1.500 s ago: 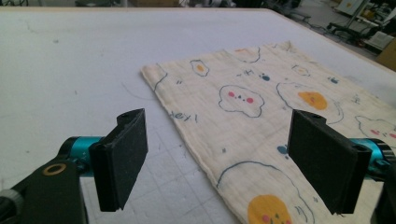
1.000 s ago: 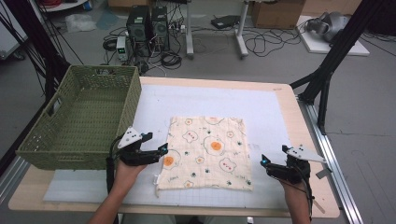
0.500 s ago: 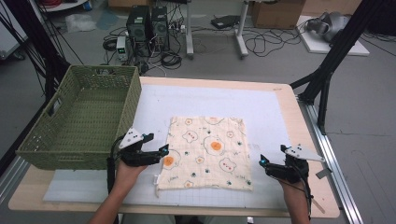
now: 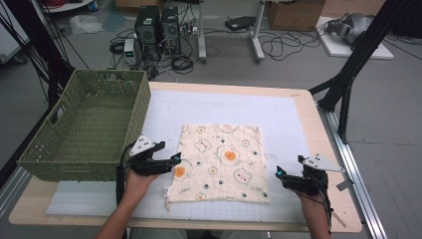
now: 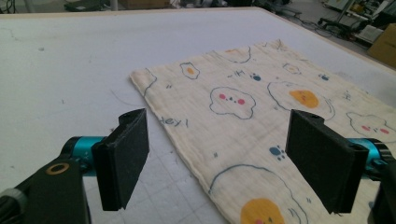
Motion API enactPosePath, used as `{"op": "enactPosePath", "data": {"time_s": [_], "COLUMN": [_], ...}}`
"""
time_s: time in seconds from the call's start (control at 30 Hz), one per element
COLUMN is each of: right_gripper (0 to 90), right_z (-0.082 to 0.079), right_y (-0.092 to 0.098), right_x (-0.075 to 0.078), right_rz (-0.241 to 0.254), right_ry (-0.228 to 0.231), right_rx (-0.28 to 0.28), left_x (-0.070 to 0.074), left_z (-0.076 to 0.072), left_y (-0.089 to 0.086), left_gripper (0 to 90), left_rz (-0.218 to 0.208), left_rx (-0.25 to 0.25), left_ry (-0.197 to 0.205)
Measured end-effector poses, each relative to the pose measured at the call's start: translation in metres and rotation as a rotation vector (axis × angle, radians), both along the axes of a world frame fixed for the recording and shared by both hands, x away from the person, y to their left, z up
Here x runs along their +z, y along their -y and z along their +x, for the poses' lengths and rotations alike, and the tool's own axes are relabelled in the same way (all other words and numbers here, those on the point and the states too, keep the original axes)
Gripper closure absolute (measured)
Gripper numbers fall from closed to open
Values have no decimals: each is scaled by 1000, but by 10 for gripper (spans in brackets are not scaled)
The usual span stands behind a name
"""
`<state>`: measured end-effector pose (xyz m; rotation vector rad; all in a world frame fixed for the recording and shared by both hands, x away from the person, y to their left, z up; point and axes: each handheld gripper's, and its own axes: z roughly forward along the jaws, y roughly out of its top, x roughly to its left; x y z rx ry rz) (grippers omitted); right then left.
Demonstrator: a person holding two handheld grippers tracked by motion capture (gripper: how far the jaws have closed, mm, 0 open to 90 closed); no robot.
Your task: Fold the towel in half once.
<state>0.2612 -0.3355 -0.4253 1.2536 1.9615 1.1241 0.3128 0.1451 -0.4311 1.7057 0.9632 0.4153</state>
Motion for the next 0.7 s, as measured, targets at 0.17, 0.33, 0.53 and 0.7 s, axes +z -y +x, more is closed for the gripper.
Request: {"op": "enactPosePath", "data": {"time_s": [0.17,0.33,0.53,0.7], "right_gripper": [117,117,117,117], "right_z": [1,2,3,4], "right_y": [1,-2,-2,-2], "right_x": [-1,-1,-3,-3], "right_rz": [3,3,4,9], "right_ry": [-1,-4,-8,-10], "right_rx": [5,15,21,22], "left_x": [8,19,26,24], "left_z": [15,42,75,98], "left_y": [4,15,27,32], "left_gripper": [224,192,188,222], "left_rz": [21,44,51,61], "left_rx": [10,36,45,56], "left_ry": [-12,-31,-64,-108]}}
